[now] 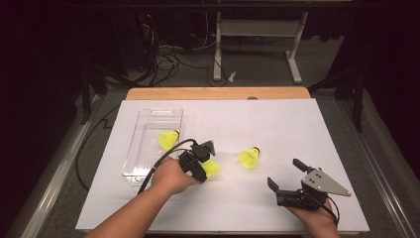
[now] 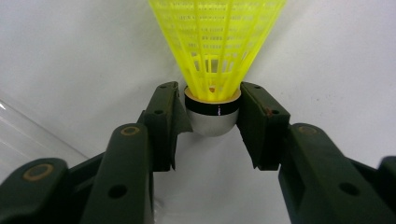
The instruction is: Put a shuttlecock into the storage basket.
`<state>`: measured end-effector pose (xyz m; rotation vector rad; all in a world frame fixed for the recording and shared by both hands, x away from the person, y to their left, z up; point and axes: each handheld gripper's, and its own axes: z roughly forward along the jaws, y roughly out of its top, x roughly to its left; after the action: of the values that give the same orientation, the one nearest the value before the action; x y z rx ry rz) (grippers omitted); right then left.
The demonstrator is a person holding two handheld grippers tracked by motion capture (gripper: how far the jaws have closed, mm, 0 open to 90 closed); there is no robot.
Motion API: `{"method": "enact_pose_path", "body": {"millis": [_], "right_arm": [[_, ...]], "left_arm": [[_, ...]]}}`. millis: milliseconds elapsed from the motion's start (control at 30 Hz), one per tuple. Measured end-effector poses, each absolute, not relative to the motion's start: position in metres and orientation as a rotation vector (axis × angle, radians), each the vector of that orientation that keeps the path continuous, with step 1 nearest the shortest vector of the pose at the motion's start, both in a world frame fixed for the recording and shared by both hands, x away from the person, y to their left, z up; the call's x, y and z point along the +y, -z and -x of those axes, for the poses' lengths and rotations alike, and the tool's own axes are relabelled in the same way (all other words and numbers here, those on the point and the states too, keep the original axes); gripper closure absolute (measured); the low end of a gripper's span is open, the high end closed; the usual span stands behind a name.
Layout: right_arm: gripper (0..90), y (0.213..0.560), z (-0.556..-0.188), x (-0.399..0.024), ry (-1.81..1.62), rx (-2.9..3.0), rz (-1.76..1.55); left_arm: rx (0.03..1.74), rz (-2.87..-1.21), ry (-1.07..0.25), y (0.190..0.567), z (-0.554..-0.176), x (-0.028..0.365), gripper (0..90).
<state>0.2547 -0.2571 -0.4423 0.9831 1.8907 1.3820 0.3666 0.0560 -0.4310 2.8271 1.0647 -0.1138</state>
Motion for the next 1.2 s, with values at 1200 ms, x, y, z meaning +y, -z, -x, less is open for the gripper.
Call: {"method": "enact_pose_path", "body": {"millis": [1200], "right_arm": [[0.0, 0.444, -0.255, -0.257, -1.381, 1.894, -0.992]], "left_arm": [[0.946, -2.666, 0.13, 0.403, -0.36, 0.075, 64.3]]}}
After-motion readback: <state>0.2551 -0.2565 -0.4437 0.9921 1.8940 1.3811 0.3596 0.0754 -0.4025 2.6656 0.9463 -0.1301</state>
